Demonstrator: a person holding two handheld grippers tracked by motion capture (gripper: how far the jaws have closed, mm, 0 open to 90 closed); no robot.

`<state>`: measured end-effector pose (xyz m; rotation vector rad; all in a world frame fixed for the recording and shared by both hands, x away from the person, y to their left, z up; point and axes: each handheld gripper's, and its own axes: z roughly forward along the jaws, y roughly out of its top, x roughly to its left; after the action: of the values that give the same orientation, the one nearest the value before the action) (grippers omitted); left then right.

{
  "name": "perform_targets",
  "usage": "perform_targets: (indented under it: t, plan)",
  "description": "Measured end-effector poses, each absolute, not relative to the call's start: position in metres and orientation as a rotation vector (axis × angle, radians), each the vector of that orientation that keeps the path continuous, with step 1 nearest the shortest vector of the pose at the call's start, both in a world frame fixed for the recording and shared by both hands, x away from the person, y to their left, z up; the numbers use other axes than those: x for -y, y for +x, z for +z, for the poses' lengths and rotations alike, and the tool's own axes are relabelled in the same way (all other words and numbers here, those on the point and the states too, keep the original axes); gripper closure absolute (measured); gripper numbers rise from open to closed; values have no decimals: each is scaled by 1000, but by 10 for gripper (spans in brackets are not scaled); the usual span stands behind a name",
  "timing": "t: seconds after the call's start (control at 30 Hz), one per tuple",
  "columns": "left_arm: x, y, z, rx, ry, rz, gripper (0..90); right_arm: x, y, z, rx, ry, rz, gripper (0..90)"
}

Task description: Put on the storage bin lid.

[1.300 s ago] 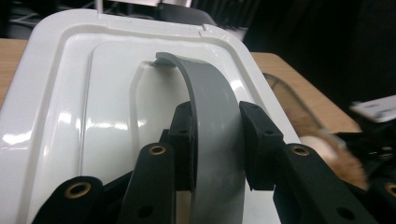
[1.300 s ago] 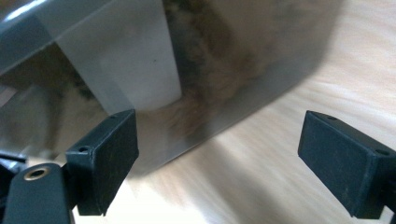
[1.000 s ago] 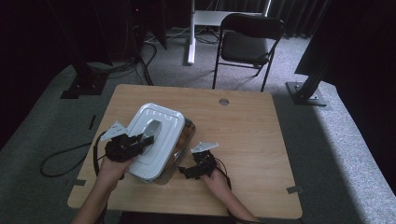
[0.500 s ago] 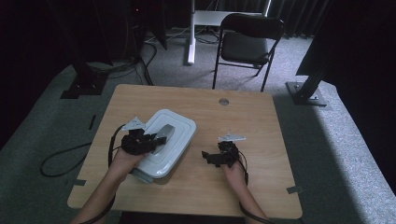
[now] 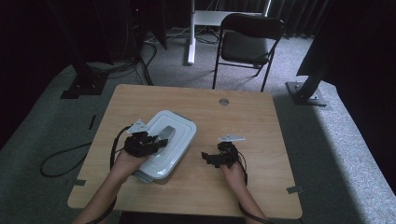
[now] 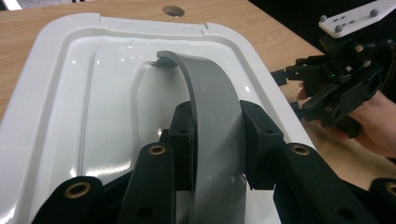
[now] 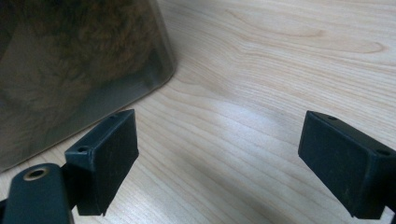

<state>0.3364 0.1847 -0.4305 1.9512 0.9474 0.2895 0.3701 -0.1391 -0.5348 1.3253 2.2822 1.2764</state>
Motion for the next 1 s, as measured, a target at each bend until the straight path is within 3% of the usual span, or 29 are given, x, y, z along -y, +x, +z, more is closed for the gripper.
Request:
perform_targets:
  t: [0.13, 0.23, 0.47, 0.57, 0.83, 0.87, 1.0]
  plan:
    - [-187, 338, -430, -958, 1940, 257, 677, 139, 369, -534, -2293, 1314, 1278, 112]
    - [-187, 336, -426, -933, 1921, 261, 535, 139, 369, -533, -2294, 1313, 1284, 112]
    - [-200, 330, -410, -919, 1869, 377, 370, 137, 368, -531, -2299, 1300, 1281, 112]
    - [-214, 334, -411, -964, 1834, 398, 236, 138, 368, -531, -2297, 1303, 1285, 112]
    - [-251, 347, -420, -1112, 1737, 485, 84, 139, 368, -531, -2292, 1307, 1290, 112]
    - [-255, 348, -422, -1128, 1732, 482, 13, 139, 368, -531, -2291, 1306, 1287, 112]
    - [-271, 354, -432, -1198, 1685, 492, 4, 140, 367, -530, -2291, 1307, 1292, 112]
